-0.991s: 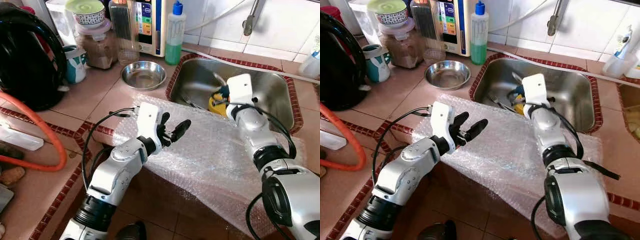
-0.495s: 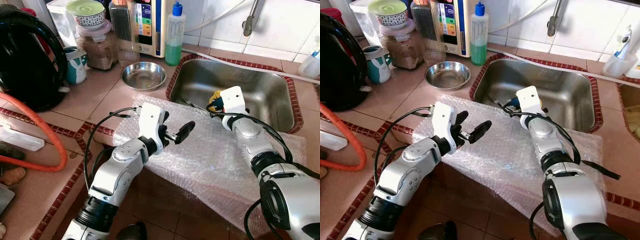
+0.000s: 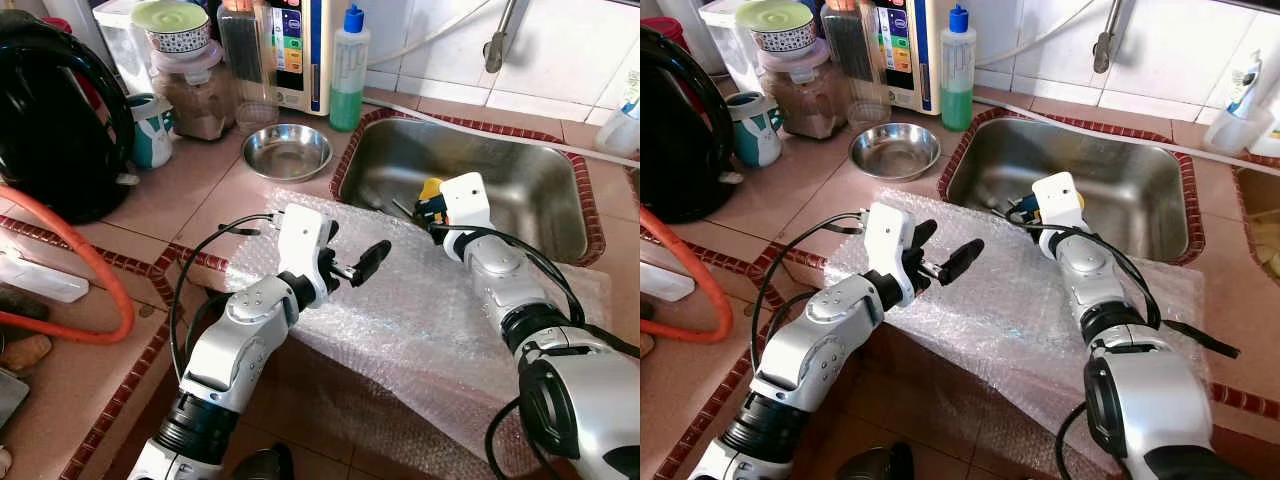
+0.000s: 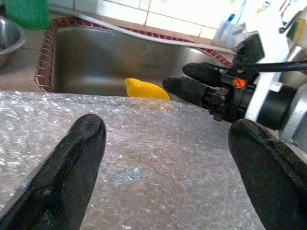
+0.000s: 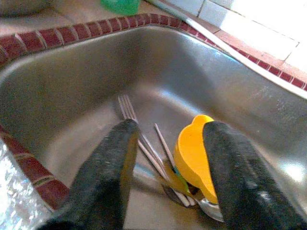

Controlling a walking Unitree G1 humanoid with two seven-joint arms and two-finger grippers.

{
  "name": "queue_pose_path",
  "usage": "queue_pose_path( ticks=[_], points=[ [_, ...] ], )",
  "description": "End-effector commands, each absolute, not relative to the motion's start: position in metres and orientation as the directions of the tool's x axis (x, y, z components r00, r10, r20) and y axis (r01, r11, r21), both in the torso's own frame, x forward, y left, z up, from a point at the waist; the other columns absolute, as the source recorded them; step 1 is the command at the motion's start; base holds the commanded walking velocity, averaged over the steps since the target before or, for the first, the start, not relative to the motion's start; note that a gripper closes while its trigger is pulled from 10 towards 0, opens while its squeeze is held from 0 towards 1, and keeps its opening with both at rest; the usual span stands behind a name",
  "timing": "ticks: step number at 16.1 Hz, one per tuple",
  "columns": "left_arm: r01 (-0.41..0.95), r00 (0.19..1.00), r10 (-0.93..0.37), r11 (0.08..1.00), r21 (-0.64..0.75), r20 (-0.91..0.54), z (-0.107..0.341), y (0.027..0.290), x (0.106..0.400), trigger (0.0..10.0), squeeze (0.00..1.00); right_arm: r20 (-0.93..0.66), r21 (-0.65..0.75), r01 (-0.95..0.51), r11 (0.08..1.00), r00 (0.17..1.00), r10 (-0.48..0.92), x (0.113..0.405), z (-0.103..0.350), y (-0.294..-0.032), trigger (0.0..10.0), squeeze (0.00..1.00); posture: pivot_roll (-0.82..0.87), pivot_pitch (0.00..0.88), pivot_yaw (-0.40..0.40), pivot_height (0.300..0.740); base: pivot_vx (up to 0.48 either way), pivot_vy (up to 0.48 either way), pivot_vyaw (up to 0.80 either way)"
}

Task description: Kitchen organization

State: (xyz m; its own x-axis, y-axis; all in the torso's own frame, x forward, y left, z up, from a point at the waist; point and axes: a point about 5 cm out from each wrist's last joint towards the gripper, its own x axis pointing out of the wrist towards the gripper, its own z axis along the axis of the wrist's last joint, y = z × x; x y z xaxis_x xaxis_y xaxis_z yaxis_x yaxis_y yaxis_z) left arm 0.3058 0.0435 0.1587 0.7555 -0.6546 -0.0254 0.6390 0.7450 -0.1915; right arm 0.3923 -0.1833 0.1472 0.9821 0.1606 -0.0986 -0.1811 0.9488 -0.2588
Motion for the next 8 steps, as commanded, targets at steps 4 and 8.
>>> queue_pose_path(
  ticks=[4,8],
  points=[
    [0.539,0.839,-0.545,0.829,-0.147,0.003,0.172,0.06,0.333,10.0,1.0,0.049,-0.058,-0.308,0.95,0.949,0.31,0.394,0.164,-0.159,10.0,1.0,0.12,0.104,0.037,0.74,0.0,0.0,0.0],
    [0.397,0.917,-0.398,0.916,-0.061,0.004,0.185,0.088,0.369,10.0,1.0,0.168,-0.024,-0.425,0.905,0.89,0.423,0.371,0.158,-0.135,10.0,1.0,0.06,0.105,0.046,0.74,0.0,0.0,0.0]
  ],
)
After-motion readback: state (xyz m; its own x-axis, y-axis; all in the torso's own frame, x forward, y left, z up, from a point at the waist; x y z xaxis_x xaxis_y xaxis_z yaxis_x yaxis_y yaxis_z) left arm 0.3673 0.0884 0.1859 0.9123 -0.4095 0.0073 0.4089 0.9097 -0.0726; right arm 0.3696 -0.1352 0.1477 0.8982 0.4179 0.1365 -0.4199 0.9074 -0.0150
